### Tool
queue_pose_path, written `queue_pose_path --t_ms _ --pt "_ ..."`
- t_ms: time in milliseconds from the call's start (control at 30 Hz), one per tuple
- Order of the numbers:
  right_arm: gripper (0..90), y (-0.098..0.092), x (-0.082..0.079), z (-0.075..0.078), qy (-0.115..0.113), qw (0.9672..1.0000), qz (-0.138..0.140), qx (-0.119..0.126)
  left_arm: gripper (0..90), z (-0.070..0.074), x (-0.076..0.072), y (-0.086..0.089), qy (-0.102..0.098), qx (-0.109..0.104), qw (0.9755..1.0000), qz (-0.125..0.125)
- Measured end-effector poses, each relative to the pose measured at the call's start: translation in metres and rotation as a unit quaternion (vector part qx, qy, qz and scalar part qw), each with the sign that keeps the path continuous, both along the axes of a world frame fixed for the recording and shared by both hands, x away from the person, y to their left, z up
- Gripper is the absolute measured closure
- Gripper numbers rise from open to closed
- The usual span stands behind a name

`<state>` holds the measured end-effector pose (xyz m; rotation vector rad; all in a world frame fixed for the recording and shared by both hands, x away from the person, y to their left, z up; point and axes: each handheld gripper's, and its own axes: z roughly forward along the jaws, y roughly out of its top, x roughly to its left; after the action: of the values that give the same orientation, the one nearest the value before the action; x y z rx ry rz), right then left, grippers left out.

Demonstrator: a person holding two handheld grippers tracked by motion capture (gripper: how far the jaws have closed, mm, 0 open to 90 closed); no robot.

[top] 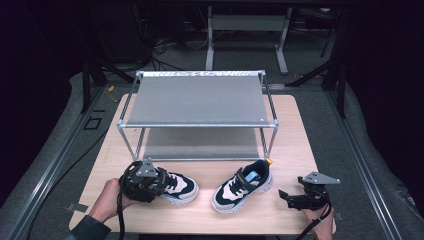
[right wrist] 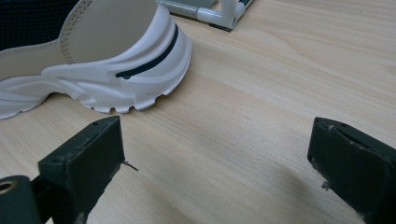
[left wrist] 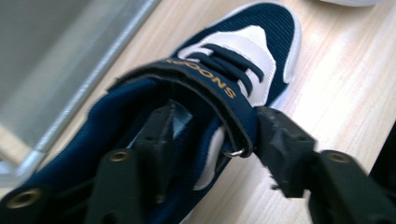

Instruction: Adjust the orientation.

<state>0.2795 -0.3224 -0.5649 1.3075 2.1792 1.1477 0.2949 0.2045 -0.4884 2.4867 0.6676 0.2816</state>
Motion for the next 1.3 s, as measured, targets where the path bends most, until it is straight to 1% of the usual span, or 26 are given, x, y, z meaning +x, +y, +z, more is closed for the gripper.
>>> queue_pose_path --t_ms 33,67,133,167,233,267,400,467,533,633,733,767,800,833,900,933,1000,1033,1067,1100,1133,1167,1200,1233,1267,1300 --pt "4.5 0.0 0.0 0.0 0.0 1.0 0.0 0.001 55.4 -0.004 0.0 0.0 0.001 -0.004 1.0 -0.004" --pt "4.4 0.0 0.001 0.0 0.001 1.0 0.0 0.0 57.0 -0.007 0.0 0.001 -0.002 -0.003 1.0 -0.007" --pt "4.4 0.0 0.001 0.0 0.0 1.0 0.001 0.001 59.2 -0.007 0.0 0.001 -0.002 -0.006 1.0 -0.007" --pt "4.4 0.0 0.001 0.0 0.0 1.0 0.002 0.003 60.8 -0.006 0.0 0.0 -0.003 0.0 0.9999 -0.011" --pt "4.4 0.0 0.0 0.0 -0.001 1.0 0.002 0.002 63.9 -0.005 -0.001 -0.002 -0.008 0.013 0.9999 -0.008" --pt "4.4 0.0 0.0 0.0 -0.001 1.0 0.002 0.001 65.5 -0.005 -0.001 -0.003 -0.008 0.015 0.9998 -0.006" --pt "4.4 -0.001 0.001 0.0 -0.001 1.0 0.001 0.002 67.5 -0.005 -0.002 -0.005 -0.013 0.011 0.9998 0.011" --pt "4.4 -0.001 0.0 0.0 -0.001 1.0 0.0 0.003 68.0 -0.005 -0.003 -0.007 -0.018 0.012 0.9994 0.026" --pt "4.5 -0.001 0.0 0.0 -0.002 1.0 0.001 0.002 68.5 -0.006 -0.004 -0.009 -0.02 0.006 0.9989 0.043" --pt "4.6 0.0 0.0 0.0 -0.002 1.0 0.0 0.0 68.8 -0.007 -0.006 -0.013 -0.019 -0.006 0.9964 0.082" --pt "4.6 0.0 0.0 0.0 -0.001 1.0 0.0 0.002 68.8 -0.008 -0.006 -0.02 -0.02 -0.018 0.9921 0.123" --pt "4.8 0.0 0.0 0.0 0.001 1.0 0.001 0.0 68.8 -0.008 -0.006 -0.022 -0.016 -0.025 0.9906 0.133" --pt "5.4 0.0 0.0 0.0 0.001 1.0 0.001 -0.001 68.6 -0.009 -0.006 -0.023 -0.016 -0.032 0.9891 0.143" --pt "5.4 0.0 0.001 0.0 0.004 1.0 0.002 -0.005 68.4 -0.009 -0.006 -0.024 -0.017 -0.035 0.9883 0.147" --pt "5.1 0.0 0.001 0.0 0.006 1.0 0.001 -0.005 67.4 -0.009 -0.007 -0.025 -0.019 -0.034 0.988 0.15" --pt "5.1 0.0 0.001 0.0 0.003 1.0 0.0 -0.003 65.8 -0.009 -0.007 -0.025 -0.019 -0.035 0.9881 0.148" --pt "5.0 -0.001 0.001 0.0 0.002 1.0 0.001 0.001 59.7 -0.006 -0.008 -0.023 -0.022 -0.033 0.9896 0.138" --pt "5.0 -0.001 0.001 0.0 0.003 1.0 0.002 0.002 52.4 -0.003 -0.01 -0.022 -0.021 -0.036 0.9904 0.132" --pt "5.0 -0.001 0.001 -0.001 0.004 1.0 0.003 0.002 45.9 -0.001 -0.011 -0.02 -0.025 -0.04 0.9901 0.132" --pt "5.0 -0.001 0.001 0.0 0.005 1.0 0.002 -0.003 40.9 0.002 -0.014 -0.018 -0.032 -0.045 0.9903 0.127" --pt "5.0 0.0 0.001 0.0 0.004 1.0 0.001 -0.002 35.8 0.006 -0.016 -0.014 -0.037 -0.056 0.9912 0.114" --pt "5.0 0.0 0.001 0.0 0.004 1.0 0.001 -0.003 32.0 0.008 -0.018 -0.011 -0.041 -0.054 0.9908 0.117" --pt "5.0 0.0 0.001 0.0 0.004 1.0 0.001 -0.003 26.7 0.011 -0.021 -0.006 -0.048 -0.06 0.9901 0.118" --pt "5.0 0.0 0.001 0.0 0.004 1.0 0.001 -0.002 21.6 0.014 -0.022 -0.001 -0.047 -0.068 0.9902 0.112" --pt "5.0 0.0 0.001 0.0 0.004 1.0 0.001 -0.002 19.9 0.016 -0.023 0.004 -0.051 -0.066 0.9898 0.116" --pt "5.0 0.0 0.001 0.0 0.004 1.0 0.001 -0.001 15.8 0.017 -0.025 0.01 -0.055 -0.071 0.9888 0.119"
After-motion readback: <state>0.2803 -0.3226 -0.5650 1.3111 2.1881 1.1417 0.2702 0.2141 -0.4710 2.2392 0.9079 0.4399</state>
